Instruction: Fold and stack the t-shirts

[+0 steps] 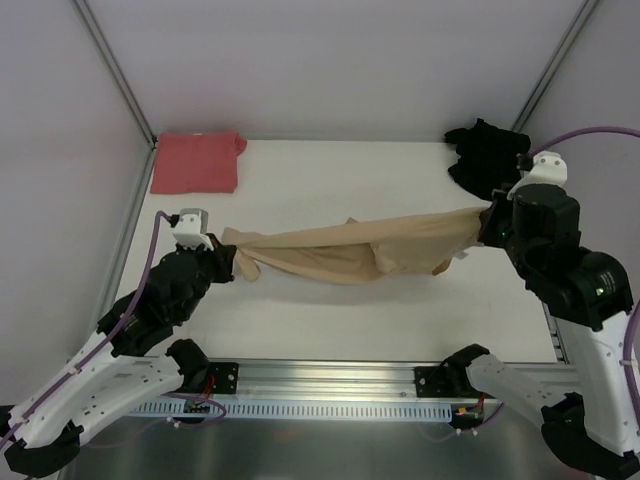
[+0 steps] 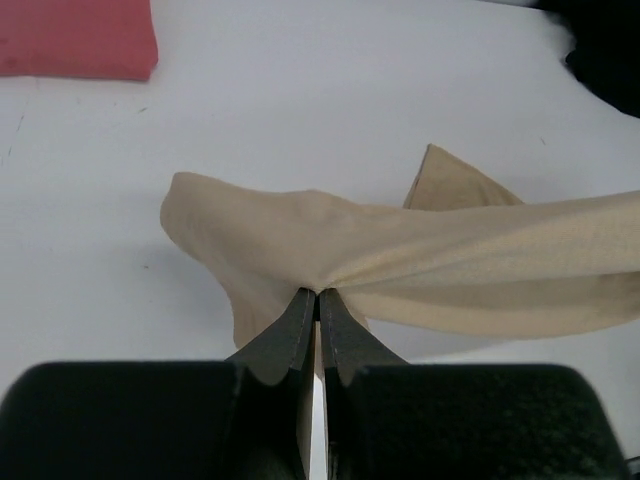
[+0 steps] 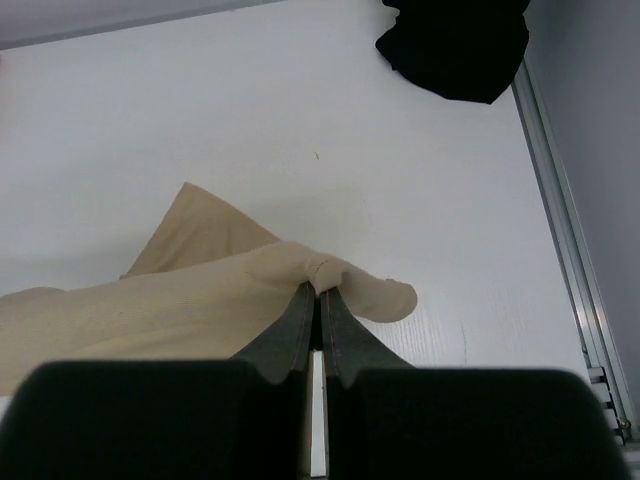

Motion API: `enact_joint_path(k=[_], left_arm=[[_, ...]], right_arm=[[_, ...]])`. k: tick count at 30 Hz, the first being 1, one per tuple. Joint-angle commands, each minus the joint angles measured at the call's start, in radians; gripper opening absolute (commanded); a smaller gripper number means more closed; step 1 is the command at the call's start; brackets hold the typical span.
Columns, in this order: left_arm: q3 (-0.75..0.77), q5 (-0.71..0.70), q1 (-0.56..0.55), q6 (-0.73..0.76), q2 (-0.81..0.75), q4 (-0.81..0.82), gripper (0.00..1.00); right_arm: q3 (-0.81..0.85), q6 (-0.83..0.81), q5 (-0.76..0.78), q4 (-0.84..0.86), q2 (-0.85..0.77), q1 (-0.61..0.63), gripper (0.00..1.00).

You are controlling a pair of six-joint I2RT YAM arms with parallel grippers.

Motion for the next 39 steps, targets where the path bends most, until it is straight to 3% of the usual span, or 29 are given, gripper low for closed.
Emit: enact_joint_path(k=[1, 5, 12, 20, 26, 30, 35, 39], left_arm=[[0.07, -0.029, -0.006, 0.026, -0.056, -0.088, 0.0], [0.105, -0.006, -0.006, 0.013, -0.117, -0.141, 0.0], [0.162, 0.085, -0.006, -0.01, -0.202, -0.213, 0.0], [0.238, 0.106, -0.006, 0.043, -0.17, -0.189, 0.0], [0.207, 0.034, -0.006, 0.143, 0.026, -0.011, 0.0], [0.174, 0.002, -0.001, 0.203, 0.226, 0.173, 0.0], [0.148, 0.147, 0.147, 0.155, 0.528, 0.404, 0.0], [0.163, 0.209, 0.241, 0.167, 0.738, 0.575, 0.0]], right_arm=[[0.1, -0.033, 0.044, -0.077, -0.038, -0.009, 0.01], [0.216, -0.028, 0.03, -0.154, -0.059, -0.011, 0.01], [0.282, 0.01, -0.057, -0.209, -0.117, -0.012, 0.01], [0.337, -0.048, -0.059, -0.166, -0.049, -0.011, 0.01], [0.313, -0.14, -0.034, -0.009, 0.181, -0.029, 0.0], [0.259, -0.117, -0.178, 0.166, 0.377, -0.144, 0.0], [0.209, -0.064, -0.309, 0.364, 0.611, -0.268, 0.0], [0.32, -0.03, -0.363, 0.465, 0.903, -0.331, 0.0]])
